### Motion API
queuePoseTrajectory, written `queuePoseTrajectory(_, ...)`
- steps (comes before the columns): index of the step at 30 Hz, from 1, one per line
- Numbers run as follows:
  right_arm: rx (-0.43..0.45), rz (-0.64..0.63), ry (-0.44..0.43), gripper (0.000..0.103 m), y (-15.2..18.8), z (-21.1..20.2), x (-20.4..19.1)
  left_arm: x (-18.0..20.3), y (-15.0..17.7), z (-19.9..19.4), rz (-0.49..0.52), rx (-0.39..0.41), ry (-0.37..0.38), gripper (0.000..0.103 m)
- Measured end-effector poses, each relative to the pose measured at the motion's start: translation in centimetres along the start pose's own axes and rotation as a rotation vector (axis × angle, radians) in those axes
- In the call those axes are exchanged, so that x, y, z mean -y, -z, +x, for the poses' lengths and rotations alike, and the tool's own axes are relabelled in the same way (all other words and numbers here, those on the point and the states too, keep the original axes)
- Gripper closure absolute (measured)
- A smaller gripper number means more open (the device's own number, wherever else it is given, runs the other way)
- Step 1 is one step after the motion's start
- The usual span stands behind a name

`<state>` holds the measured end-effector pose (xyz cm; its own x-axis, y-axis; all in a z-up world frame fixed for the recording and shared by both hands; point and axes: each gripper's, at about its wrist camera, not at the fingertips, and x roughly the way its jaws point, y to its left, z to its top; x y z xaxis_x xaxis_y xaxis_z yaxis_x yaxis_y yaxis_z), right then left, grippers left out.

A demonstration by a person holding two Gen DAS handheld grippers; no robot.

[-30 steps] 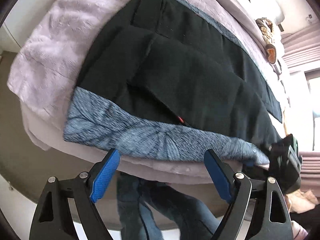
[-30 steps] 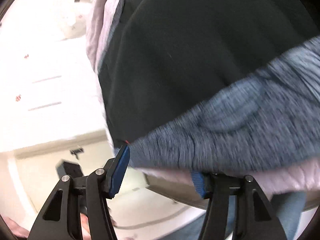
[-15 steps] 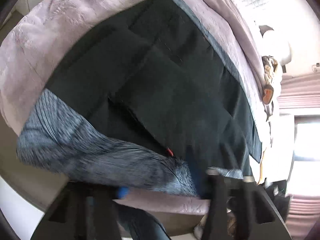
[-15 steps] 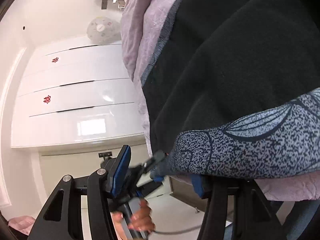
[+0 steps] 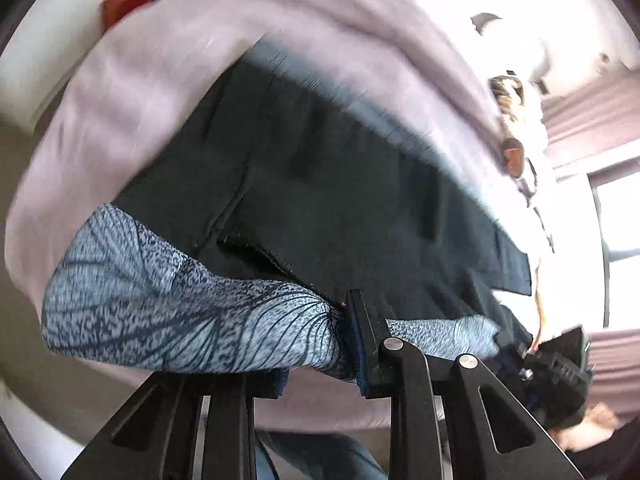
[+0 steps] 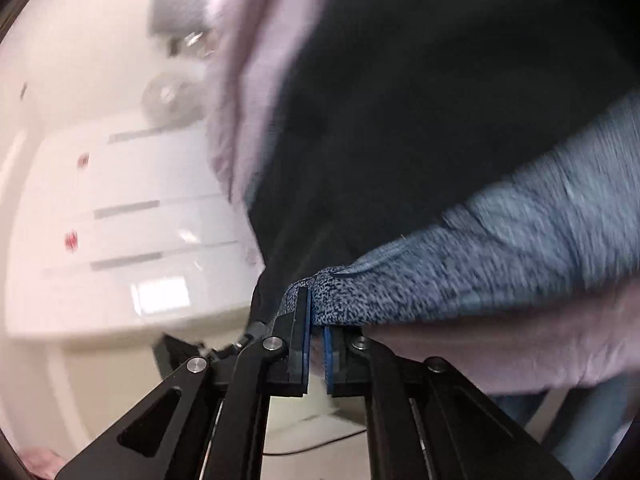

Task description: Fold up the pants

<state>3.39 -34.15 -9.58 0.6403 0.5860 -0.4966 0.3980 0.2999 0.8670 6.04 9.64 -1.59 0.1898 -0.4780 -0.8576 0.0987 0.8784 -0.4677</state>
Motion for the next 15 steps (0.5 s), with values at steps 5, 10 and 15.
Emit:
queuePoseTrajectory(5, -0.034, -0.194, 0.029, 0.097, -7.2, 1.3, -6.0, 2.9, -7.1, 1.1, 0.135, 0.115, 0.004, 0.076)
queuePoseTrajectory(10, -0.108, -0.287, 0.125, 0.096, -15.3, 6.8, -8.2, 2.7, -13.2, 7.5, 0.175, 0.126, -0.053, 0.076)
queuePoseTrajectory(15, -0.137, -0.277, 0.267, 0.092, -19.9, 12.8, -5.6, 2.0, -15.2, 13.7, 0.217, 0.078, -0.145, 0.074)
